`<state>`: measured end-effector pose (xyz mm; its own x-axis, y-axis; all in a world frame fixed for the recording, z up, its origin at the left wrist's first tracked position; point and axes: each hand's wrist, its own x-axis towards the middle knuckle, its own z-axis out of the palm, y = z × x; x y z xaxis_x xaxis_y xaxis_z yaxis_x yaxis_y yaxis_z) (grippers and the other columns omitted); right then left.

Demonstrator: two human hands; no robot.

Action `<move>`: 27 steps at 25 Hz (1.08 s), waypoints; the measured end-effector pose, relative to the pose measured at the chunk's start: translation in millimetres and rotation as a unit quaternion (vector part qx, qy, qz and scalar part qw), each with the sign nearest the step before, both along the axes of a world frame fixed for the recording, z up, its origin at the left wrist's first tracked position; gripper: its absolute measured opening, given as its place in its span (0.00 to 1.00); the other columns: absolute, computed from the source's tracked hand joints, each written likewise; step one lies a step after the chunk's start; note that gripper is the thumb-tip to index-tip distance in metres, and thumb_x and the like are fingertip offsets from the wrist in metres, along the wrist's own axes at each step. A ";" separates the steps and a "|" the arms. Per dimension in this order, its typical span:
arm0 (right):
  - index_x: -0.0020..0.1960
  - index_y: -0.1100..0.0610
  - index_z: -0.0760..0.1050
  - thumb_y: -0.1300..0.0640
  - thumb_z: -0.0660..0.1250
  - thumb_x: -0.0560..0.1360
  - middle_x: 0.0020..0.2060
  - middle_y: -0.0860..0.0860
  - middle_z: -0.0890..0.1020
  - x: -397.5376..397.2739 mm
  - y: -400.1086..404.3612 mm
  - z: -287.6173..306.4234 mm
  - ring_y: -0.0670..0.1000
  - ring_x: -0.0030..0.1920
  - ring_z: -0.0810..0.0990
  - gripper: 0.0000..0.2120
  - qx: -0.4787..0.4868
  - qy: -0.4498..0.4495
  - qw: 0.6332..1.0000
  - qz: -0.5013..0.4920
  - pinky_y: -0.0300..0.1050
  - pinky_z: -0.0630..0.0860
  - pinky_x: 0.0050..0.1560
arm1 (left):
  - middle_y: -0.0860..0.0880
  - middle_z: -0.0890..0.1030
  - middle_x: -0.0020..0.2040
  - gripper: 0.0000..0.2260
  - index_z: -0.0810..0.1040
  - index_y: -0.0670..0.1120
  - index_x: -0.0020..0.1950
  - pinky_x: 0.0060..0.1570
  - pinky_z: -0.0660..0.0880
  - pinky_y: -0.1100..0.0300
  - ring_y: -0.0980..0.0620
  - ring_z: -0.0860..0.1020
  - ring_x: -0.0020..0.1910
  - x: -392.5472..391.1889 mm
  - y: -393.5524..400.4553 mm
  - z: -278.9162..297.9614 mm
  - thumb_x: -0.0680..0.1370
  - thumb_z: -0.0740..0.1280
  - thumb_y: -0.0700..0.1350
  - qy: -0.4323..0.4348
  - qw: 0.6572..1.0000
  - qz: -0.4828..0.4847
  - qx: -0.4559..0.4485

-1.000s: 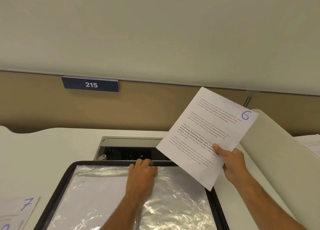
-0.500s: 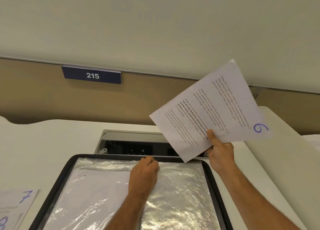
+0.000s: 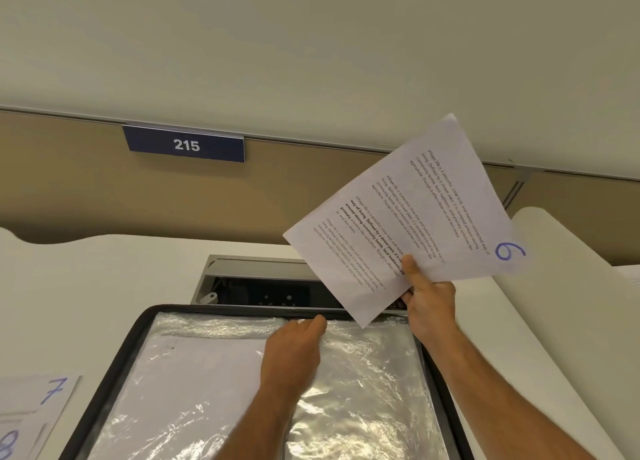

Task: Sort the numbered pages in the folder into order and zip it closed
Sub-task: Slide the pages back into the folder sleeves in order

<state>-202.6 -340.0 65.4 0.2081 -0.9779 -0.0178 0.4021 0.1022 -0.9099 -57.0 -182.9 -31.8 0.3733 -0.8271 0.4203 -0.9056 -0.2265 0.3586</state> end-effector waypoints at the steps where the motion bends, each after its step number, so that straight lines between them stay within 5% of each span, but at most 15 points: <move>1: 0.70 0.52 0.74 0.60 0.75 0.71 0.59 0.50 0.84 1.3 -1.3 -0.3 0.50 0.58 0.83 0.29 -0.011 -0.010 1.000 -0.002 0.49 0.83 0.52 | 0.56 0.76 0.28 0.17 0.76 0.52 0.41 0.24 0.68 0.64 0.56 0.70 0.24 -0.4 -0.3 1.1 0.64 0.82 0.40 -0.003 1.000 -0.004 0.001; 5: 0.73 0.51 0.71 0.60 0.76 0.70 0.62 0.50 0.82 3.9 -5.9 -3.6 0.50 0.61 0.82 0.33 -0.025 -0.046 0.999 -0.014 0.47 0.82 0.51 | 0.56 0.77 0.28 0.17 0.79 0.51 0.42 0.25 0.64 0.66 0.56 0.70 0.24 -0.1 0.1 1.6 0.61 0.83 0.41 -0.015 1.000 -0.002 0.001; 9: 0.68 0.52 0.75 0.60 0.75 0.71 0.58 0.50 0.84 3.5 -0.2 -14.2 0.52 0.60 0.83 0.26 -0.038 0.030 0.999 0.022 0.50 0.82 0.52 | 0.56 0.76 0.28 0.16 0.76 0.52 0.41 0.24 0.65 0.64 0.56 0.66 0.24 -0.3 0.1 -0.2 0.64 0.82 0.41 -0.013 1.000 0.001 -0.011; 14: 0.66 0.55 0.76 0.54 0.79 0.67 0.58 0.53 0.84 -11.6 -9.6 -17.9 0.55 0.58 0.83 0.29 -0.073 0.104 0.989 0.080 0.59 0.80 0.57 | 0.56 0.78 0.37 0.12 0.76 0.52 0.45 0.25 0.73 0.59 0.54 0.72 0.29 2.0 0.0 -4.3 0.71 0.77 0.41 0.020 0.999 0.001 -0.040; 19: 0.52 0.52 0.81 0.45 0.82 0.57 0.48 0.50 0.88 -25.4 -25.1 -12.1 0.52 0.47 0.87 0.27 -0.087 0.188 0.973 0.100 0.49 0.84 0.41 | 0.58 0.80 0.43 0.07 0.80 0.52 0.46 0.29 0.76 0.60 0.57 0.75 0.35 3.1 2.5 -0.7 0.73 0.76 0.43 0.062 0.997 -0.013 -0.048; 23: 0.52 0.53 0.81 0.62 0.76 0.71 0.45 0.46 0.88 -26.7 -40.7 -5.6 0.50 0.44 0.87 0.12 -0.114 0.230 0.959 0.124 0.43 0.83 0.37 | 0.60 0.78 0.47 0.03 0.81 0.52 0.45 0.37 0.79 0.62 0.60 0.77 0.39 6.9 0.2 17.3 0.75 0.74 0.46 0.112 0.993 -0.013 -0.024; 27: 0.52 0.53 0.81 0.66 0.74 0.72 0.45 0.47 0.88 -21.7 -45.2 -2.6 0.49 0.45 0.87 0.12 -0.123 0.237 0.951 0.156 0.40 0.83 0.40 | 0.59 0.80 0.56 0.03 0.77 0.54 0.52 0.51 0.74 0.63 0.58 0.76 0.48 27.7 -10.1 41.5 0.80 0.68 0.51 0.163 0.979 -0.043 0.114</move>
